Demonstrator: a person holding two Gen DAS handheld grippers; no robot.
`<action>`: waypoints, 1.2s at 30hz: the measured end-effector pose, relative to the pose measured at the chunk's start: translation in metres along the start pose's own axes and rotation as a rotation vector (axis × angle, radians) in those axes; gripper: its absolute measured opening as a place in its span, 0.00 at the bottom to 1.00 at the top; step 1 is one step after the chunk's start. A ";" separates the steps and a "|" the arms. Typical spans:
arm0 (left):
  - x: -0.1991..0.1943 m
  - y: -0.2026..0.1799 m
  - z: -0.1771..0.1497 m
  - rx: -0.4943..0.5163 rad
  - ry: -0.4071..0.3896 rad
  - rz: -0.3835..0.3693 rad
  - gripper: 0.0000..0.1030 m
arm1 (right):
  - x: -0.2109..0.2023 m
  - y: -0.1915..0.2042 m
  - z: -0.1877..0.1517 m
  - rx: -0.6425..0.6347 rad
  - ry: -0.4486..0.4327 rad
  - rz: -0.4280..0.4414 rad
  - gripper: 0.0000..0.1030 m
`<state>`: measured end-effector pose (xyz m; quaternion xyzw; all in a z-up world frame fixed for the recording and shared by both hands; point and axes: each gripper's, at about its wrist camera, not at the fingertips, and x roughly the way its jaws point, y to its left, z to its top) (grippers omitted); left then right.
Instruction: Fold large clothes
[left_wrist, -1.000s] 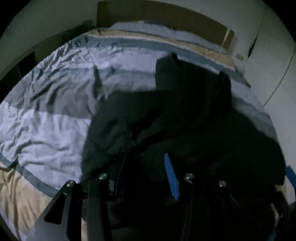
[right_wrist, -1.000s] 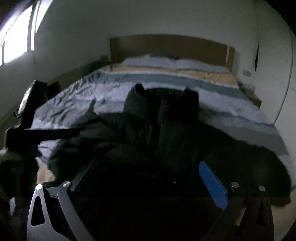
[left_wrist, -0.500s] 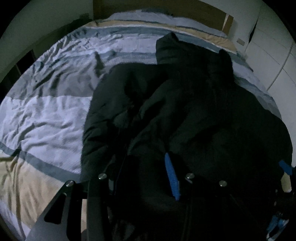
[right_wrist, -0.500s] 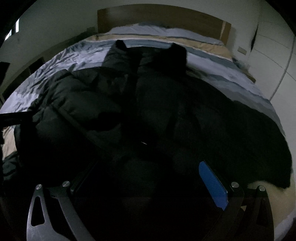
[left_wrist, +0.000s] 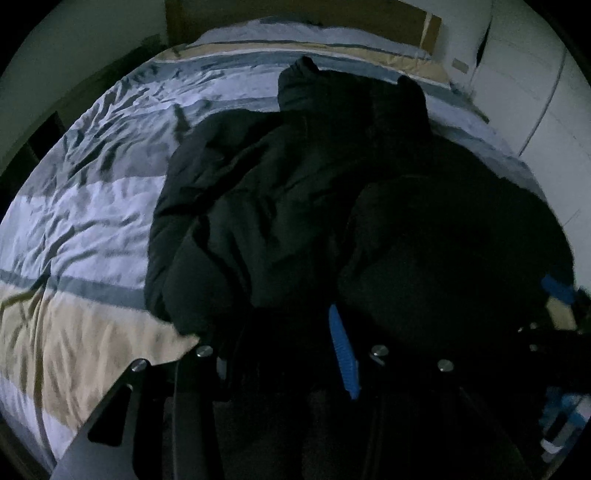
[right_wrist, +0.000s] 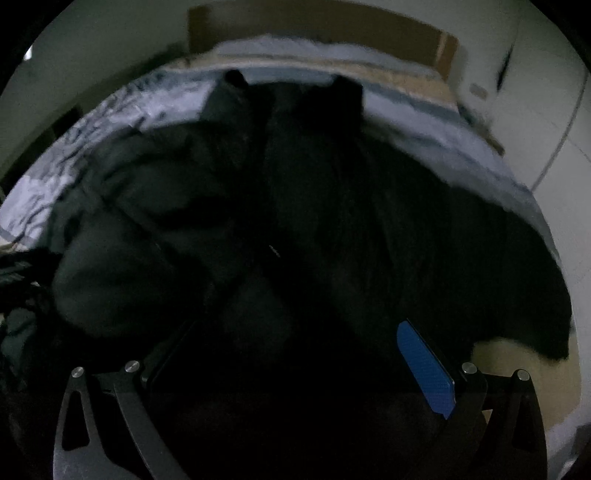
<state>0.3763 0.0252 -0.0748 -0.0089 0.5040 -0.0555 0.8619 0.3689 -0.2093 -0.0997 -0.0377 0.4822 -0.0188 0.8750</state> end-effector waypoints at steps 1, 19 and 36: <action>-0.008 0.001 -0.001 -0.020 -0.005 -0.008 0.39 | -0.006 -0.007 -0.003 0.011 0.000 -0.006 0.99; -0.152 -0.063 -0.092 -0.050 -0.141 -0.043 0.39 | -0.102 -0.218 -0.063 0.476 -0.175 0.056 1.00; -0.139 -0.037 -0.104 -0.138 -0.064 0.084 0.39 | 0.026 -0.352 -0.129 0.937 -0.130 0.278 1.00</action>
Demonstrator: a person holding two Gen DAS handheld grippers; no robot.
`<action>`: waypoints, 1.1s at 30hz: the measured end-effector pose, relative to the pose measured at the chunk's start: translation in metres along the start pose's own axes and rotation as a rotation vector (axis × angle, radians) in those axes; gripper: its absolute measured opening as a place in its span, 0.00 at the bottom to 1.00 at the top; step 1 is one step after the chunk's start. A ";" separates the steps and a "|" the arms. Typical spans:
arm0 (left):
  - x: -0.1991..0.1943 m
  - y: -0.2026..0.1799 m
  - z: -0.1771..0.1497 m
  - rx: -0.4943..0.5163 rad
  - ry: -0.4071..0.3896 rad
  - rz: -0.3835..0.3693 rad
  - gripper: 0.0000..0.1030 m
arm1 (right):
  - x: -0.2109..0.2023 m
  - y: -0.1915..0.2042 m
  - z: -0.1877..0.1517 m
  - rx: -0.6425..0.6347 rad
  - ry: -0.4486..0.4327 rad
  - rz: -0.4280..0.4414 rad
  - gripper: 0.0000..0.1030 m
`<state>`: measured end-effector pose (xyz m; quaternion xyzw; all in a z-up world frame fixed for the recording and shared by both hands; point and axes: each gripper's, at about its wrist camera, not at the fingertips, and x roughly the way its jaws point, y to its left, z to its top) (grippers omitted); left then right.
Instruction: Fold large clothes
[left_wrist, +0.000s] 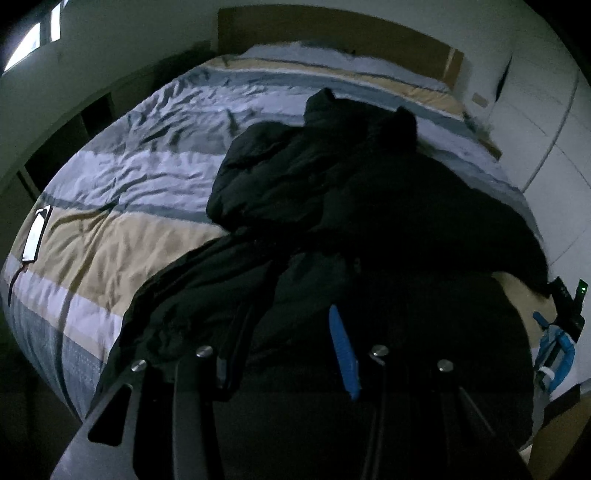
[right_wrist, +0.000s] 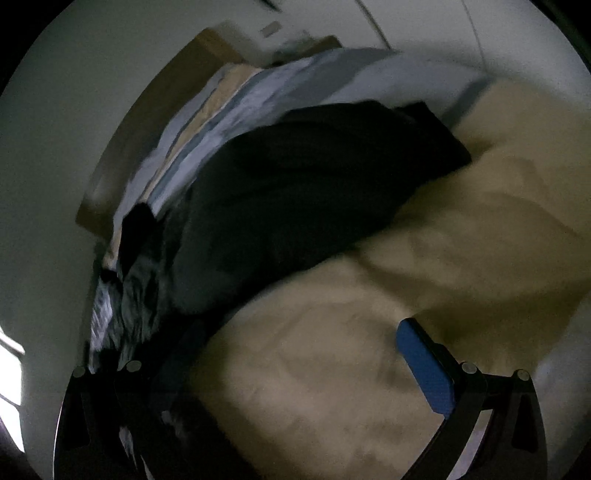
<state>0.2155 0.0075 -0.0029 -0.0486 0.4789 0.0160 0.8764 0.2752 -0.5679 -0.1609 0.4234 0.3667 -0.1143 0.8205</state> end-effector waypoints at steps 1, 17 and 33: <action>0.005 0.000 0.000 0.002 0.009 0.010 0.39 | 0.002 -0.004 0.004 0.017 -0.008 0.013 1.00; 0.056 -0.005 0.003 0.032 0.081 0.059 0.39 | 0.031 -0.038 0.063 0.233 -0.150 0.146 0.60; 0.044 -0.002 -0.002 0.027 0.054 -0.003 0.39 | -0.029 0.027 0.081 0.032 -0.254 0.238 0.17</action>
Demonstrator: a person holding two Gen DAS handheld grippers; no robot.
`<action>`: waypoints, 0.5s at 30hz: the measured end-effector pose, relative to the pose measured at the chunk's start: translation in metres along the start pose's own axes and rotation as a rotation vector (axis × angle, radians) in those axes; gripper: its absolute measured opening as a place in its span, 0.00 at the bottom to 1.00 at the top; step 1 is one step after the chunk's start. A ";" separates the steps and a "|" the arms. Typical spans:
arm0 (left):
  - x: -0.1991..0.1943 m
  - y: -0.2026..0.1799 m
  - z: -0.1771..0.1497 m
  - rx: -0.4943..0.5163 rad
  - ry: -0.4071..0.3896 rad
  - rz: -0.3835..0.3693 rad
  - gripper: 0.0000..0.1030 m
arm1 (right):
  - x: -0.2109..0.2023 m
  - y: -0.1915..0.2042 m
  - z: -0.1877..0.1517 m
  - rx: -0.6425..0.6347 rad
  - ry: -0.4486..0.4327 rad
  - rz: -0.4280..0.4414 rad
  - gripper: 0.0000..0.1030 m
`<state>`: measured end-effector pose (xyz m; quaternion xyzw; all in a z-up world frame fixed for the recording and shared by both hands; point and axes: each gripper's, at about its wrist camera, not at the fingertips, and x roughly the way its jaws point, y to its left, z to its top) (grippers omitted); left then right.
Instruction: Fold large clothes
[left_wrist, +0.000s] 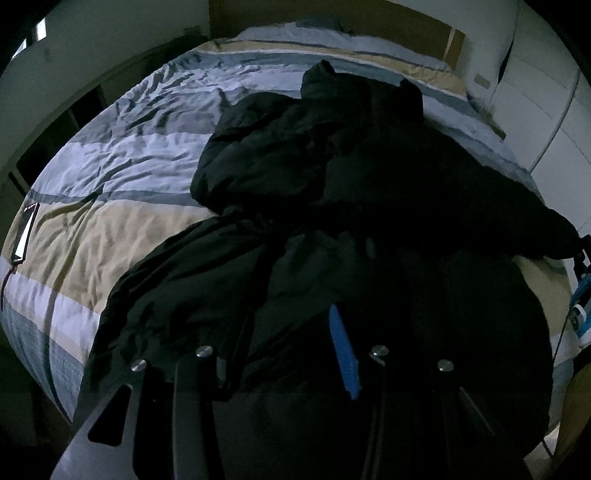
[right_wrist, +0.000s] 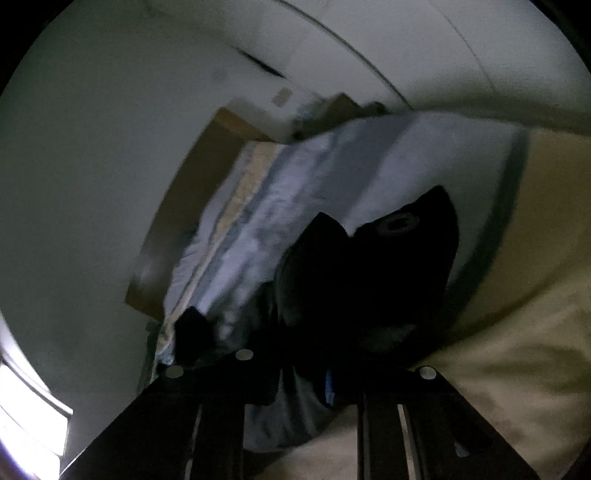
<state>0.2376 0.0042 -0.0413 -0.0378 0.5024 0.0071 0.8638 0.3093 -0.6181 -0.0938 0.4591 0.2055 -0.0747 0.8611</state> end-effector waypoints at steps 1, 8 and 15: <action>-0.003 0.003 -0.001 -0.006 -0.004 -0.006 0.39 | -0.002 0.011 0.001 -0.024 0.000 0.011 0.17; -0.015 0.020 -0.007 -0.040 -0.025 -0.042 0.39 | -0.015 0.096 -0.008 -0.173 0.013 0.114 0.17; -0.030 0.050 -0.014 -0.084 -0.057 -0.065 0.39 | -0.025 0.183 -0.052 -0.390 0.070 0.197 0.17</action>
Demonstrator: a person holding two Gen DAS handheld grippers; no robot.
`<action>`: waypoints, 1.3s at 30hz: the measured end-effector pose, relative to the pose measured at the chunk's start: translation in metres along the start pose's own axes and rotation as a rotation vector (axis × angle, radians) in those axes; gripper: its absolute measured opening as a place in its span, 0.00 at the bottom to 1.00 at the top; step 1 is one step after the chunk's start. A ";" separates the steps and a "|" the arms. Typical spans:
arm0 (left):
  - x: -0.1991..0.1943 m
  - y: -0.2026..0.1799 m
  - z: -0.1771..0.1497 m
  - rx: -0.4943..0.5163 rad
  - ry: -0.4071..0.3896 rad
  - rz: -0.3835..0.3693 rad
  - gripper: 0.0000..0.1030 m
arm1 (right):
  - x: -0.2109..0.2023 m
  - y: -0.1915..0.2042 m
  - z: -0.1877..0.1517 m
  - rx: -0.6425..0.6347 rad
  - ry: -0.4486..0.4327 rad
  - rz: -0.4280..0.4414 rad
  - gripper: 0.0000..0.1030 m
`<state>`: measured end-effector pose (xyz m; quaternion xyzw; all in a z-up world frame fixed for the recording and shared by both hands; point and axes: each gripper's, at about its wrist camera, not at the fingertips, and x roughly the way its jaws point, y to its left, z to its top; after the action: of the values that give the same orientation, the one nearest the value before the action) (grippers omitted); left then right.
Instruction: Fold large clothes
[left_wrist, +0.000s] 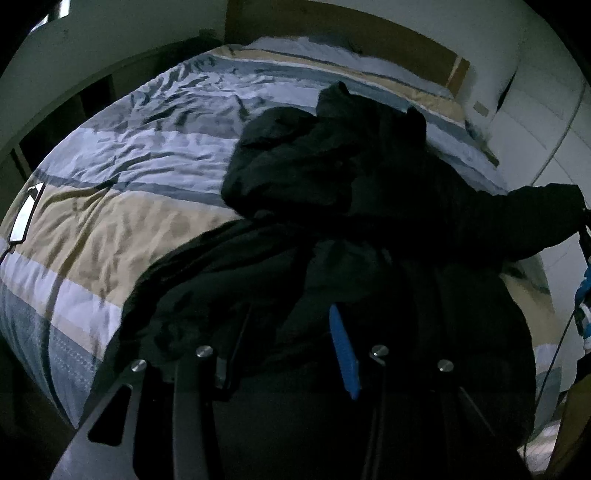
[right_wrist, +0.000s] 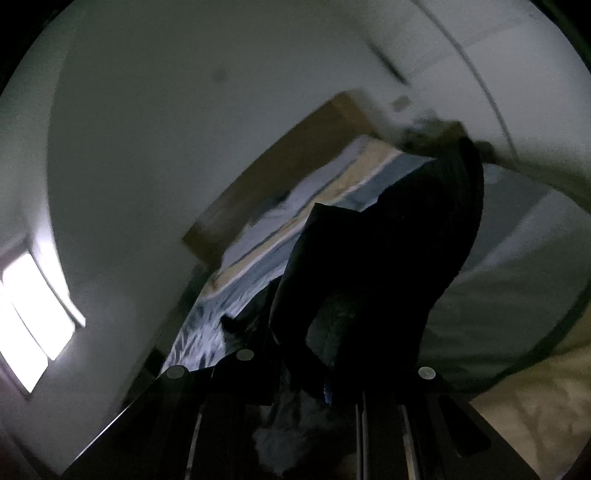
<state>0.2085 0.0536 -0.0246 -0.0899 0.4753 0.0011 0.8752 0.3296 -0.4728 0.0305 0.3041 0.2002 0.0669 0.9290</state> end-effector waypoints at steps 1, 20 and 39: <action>-0.002 0.005 -0.001 -0.009 -0.005 -0.002 0.39 | -0.001 0.011 -0.006 -0.028 0.013 0.006 0.17; -0.022 0.082 -0.021 -0.125 -0.036 -0.004 0.39 | 0.074 0.152 -0.189 -0.415 0.423 0.008 0.19; -0.096 -0.003 0.014 0.015 -0.140 -0.085 0.39 | 0.001 0.181 -0.168 -0.439 0.421 -0.009 0.64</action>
<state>0.1681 0.0612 0.0635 -0.1034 0.4087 -0.0335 0.9062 0.2610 -0.2366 0.0139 0.0747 0.3706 0.1662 0.9107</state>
